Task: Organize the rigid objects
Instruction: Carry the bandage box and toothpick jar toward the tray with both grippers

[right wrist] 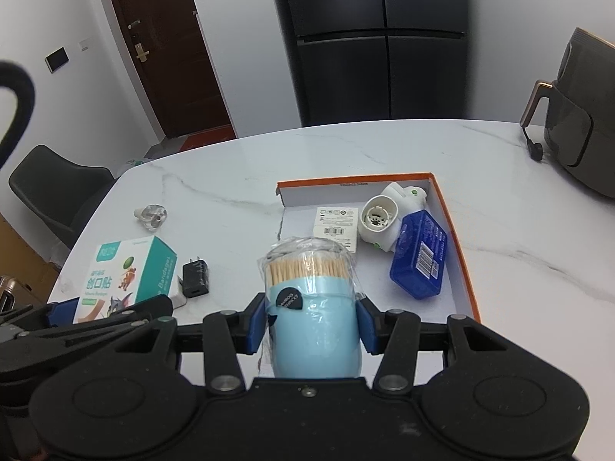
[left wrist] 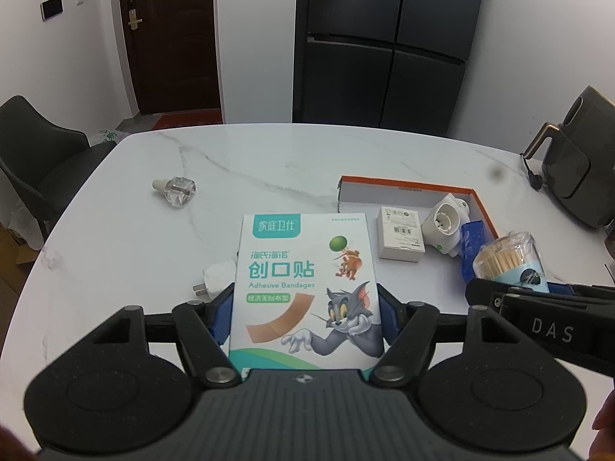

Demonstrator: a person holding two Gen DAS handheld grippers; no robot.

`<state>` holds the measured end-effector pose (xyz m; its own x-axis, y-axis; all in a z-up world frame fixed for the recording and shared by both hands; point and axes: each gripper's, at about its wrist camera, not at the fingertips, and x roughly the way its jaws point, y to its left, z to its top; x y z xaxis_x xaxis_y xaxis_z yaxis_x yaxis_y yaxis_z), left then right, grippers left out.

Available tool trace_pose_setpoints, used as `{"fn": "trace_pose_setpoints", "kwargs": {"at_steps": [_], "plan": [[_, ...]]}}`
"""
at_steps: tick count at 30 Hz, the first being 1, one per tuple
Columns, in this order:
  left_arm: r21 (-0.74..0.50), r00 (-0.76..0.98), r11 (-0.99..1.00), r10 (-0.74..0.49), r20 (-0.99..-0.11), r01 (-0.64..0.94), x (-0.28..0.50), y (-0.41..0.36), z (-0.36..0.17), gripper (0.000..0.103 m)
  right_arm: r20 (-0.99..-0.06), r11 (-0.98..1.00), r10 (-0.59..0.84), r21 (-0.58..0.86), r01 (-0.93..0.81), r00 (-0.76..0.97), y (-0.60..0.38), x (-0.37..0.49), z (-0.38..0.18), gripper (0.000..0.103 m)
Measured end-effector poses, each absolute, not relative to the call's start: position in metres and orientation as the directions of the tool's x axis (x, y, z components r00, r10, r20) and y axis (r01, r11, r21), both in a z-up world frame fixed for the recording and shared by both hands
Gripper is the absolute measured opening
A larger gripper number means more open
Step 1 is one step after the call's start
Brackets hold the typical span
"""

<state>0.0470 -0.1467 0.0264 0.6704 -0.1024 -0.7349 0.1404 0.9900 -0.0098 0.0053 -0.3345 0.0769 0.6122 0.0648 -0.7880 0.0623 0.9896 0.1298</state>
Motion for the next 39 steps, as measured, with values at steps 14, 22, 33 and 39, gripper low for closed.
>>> {"fn": "trace_pose_setpoints", "kwargs": {"at_steps": [14, 22, 33, 39], "plan": [[-0.018, 0.661, 0.986, -0.123, -0.740, 0.164, 0.036, -0.173, 0.022, 0.072, -0.792, 0.988, 0.046, 0.126, 0.089, 0.609, -0.359, -0.008, 0.078, 0.059], [-0.017, 0.656, 0.985, -0.129, -0.744, 0.174, 0.031, -0.187, 0.020, 0.072, -0.793, 0.986, 0.036, 0.127, 0.106, 0.608, -0.377, -0.014, 0.078, 0.059], [-0.024, 0.654, 0.982, -0.142, -0.743, 0.186, 0.026, -0.207, 0.019, 0.072, -0.792, 0.985, 0.026, 0.123, 0.118, 0.610, -0.395, -0.020, 0.081, 0.059], [-0.030, 0.652, 0.981, -0.151, -0.743, 0.194, 0.023, -0.216, 0.018, 0.072, -0.792, 0.984, 0.018, 0.121, 0.128, 0.611, -0.405, -0.026, 0.082, 0.059]]}}
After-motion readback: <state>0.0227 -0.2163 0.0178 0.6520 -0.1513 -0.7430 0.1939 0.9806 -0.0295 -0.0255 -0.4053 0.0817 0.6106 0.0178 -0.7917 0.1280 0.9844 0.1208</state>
